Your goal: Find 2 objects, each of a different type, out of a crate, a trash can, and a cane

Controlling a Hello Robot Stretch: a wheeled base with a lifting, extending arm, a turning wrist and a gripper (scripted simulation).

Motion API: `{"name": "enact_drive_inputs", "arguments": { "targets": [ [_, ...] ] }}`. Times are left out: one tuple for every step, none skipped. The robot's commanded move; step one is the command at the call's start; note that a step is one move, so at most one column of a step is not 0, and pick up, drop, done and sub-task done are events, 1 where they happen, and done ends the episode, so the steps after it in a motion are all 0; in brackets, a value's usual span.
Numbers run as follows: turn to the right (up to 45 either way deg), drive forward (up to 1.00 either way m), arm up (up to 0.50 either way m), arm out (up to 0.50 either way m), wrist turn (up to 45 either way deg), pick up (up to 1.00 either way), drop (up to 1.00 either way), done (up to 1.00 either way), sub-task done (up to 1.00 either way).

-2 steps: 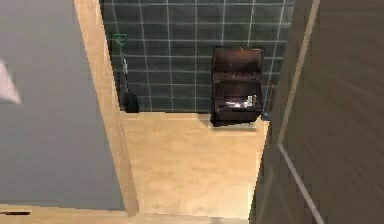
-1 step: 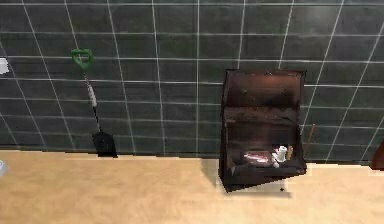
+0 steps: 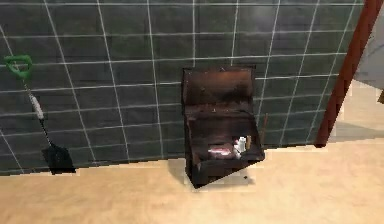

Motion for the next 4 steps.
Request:
{"name": "enact_drive_inputs", "arguments": {
  "targets": [
    [0.0,0.2,0.0,0.0,0.0,0.0,0.0,0.0,0.0],
    [6.0,0.0,0.0,0.0,0.0,0.0,0.0,0.0,0.0],
    [0.0,0.4,0.0,0.0,0.0,0.0,0.0,0.0,0.0],
    [45.0,0.0,0.0,0.0,0.0,0.0,0.0,0.0,0.0]
  ]
}}
